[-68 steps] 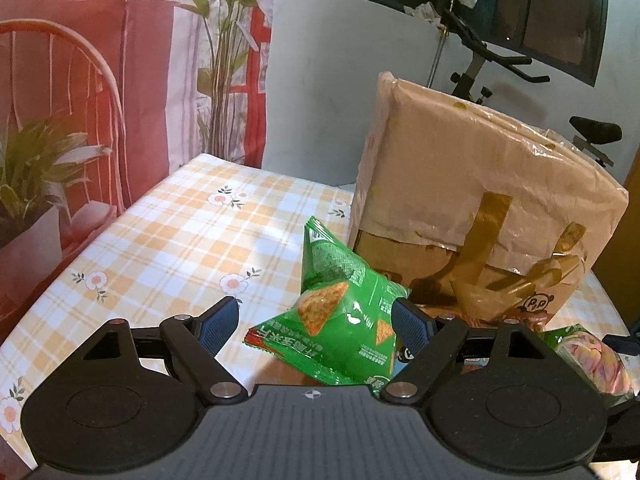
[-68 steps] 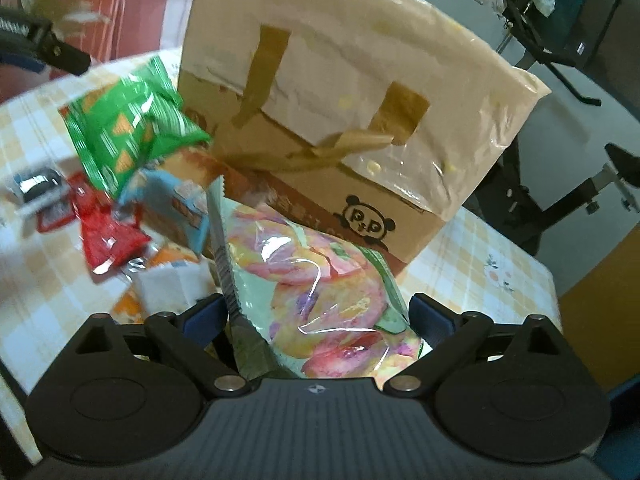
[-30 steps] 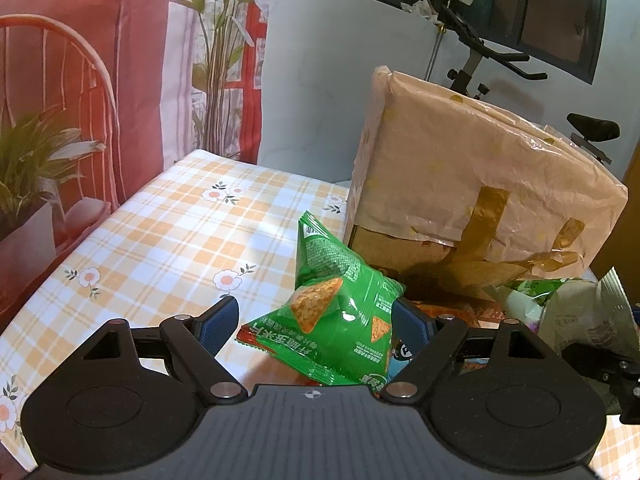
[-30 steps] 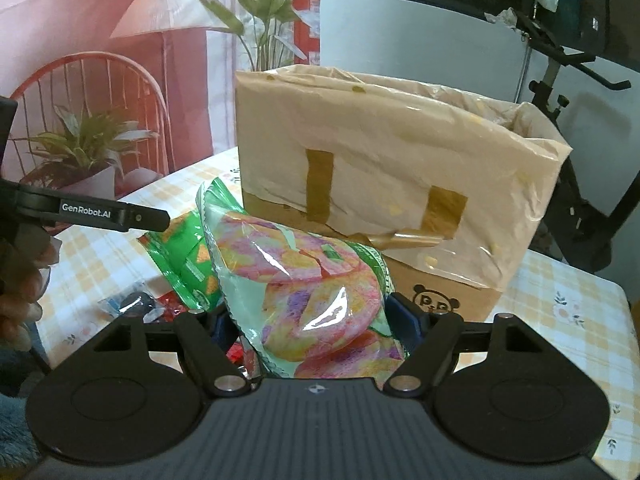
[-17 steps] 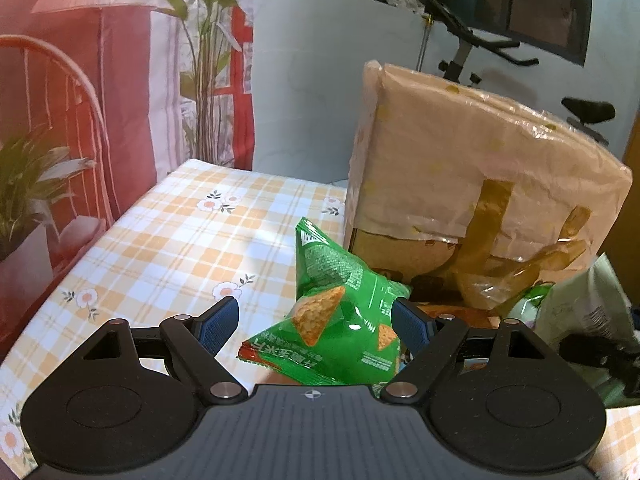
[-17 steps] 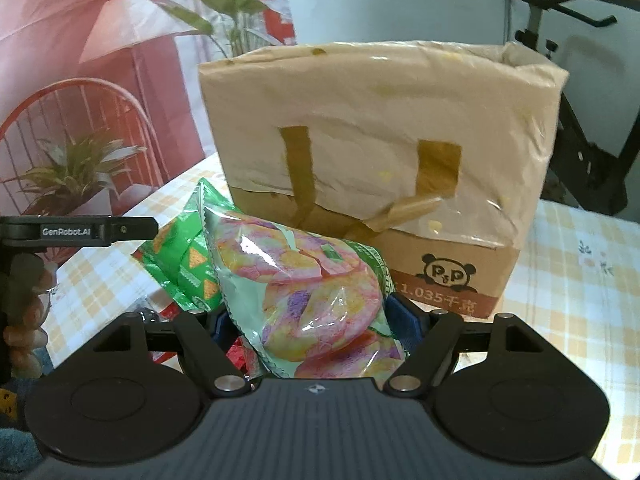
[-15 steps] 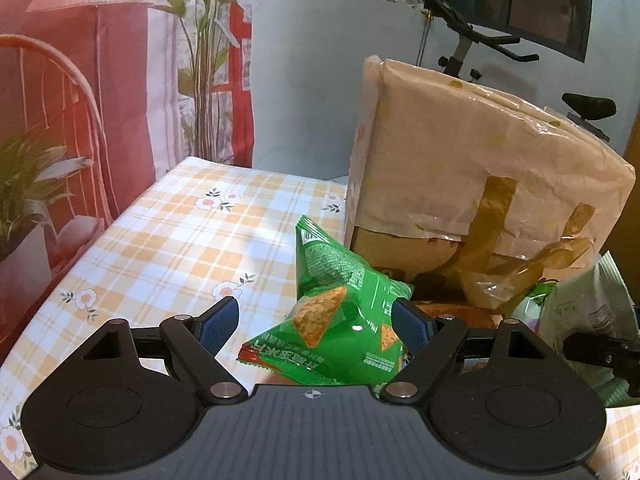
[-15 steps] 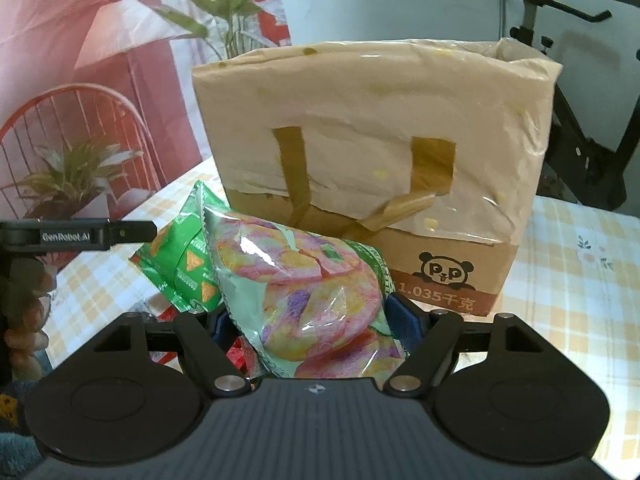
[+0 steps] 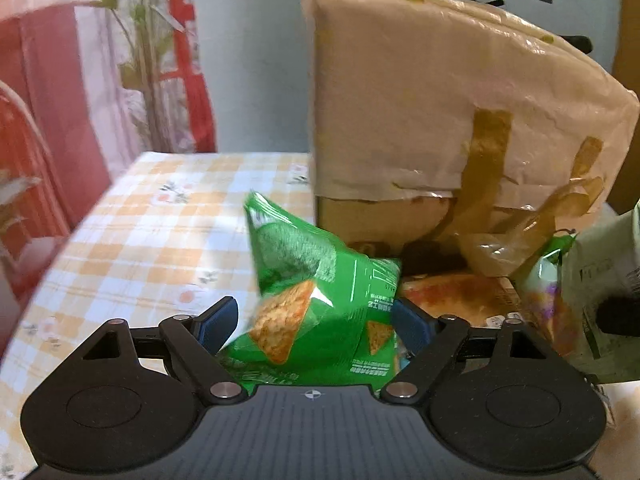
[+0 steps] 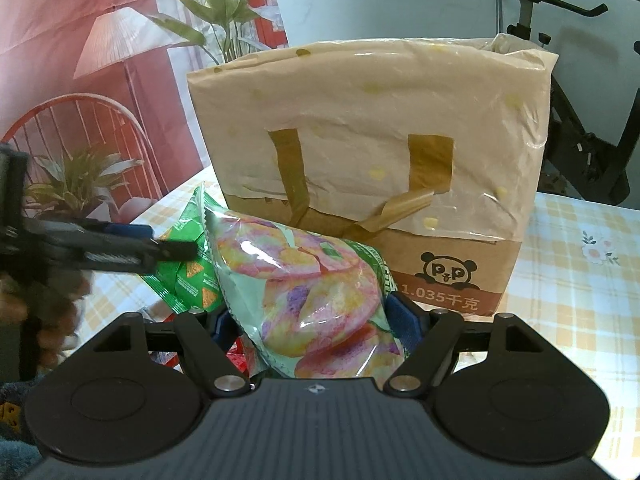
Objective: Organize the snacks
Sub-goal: 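Lift the green bag with the left tool while the right tool lifts the candy bag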
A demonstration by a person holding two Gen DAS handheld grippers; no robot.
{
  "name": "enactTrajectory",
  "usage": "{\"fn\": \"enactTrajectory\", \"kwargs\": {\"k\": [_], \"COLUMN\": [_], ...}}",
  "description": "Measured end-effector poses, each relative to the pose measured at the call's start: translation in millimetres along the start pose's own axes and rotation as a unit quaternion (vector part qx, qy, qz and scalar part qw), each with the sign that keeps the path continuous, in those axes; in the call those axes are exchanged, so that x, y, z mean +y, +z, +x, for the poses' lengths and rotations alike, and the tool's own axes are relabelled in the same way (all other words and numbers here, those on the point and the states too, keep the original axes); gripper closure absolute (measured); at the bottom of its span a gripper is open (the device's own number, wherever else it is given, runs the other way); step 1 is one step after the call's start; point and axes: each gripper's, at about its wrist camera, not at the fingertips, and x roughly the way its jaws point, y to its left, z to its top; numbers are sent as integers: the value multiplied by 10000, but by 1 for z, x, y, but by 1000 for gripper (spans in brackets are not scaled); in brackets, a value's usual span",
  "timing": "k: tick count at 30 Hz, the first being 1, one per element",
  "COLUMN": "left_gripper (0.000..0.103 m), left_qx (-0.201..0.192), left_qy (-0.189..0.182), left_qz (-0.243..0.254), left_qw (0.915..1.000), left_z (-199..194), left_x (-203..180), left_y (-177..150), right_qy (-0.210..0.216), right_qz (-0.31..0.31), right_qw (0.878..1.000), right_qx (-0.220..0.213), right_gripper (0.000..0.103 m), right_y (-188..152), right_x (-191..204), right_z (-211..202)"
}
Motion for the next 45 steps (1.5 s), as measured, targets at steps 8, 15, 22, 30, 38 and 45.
{"fn": "enactTrajectory", "kwargs": {"k": [8,15,22,30,38,45], "left_gripper": [27,28,27,27,27,27], "left_qx": [-210,-550,-954,-1451,-1949,-2320], "left_qy": [-49,-28,32,-96,-166,-256], "left_qz": [-227,-448,-407,-434,-306,-283], "left_qw": [9995,9975,9946,9884,9802,9720], "left_z": [-13,-52,-87,-118,-145,-155], "left_x": [7,13,9,3,-3,-8], "left_y": [-5,-4,7,24,58,92], "right_qy": [45,167,338,676,996,1335], "right_qz": [24,62,-132,-5,253,403], "right_qw": [10000,9995,9979,9931,9835,9718], "right_qx": [-69,-244,-529,-955,-1488,-1899], "right_gripper": [27,27,27,27,27,27], "right_y": [-2,-1,7,28,75,127], "right_x": [-2,-2,9,13,16,17], "right_z": [-6,-18,-36,-63,-101,-124]}}
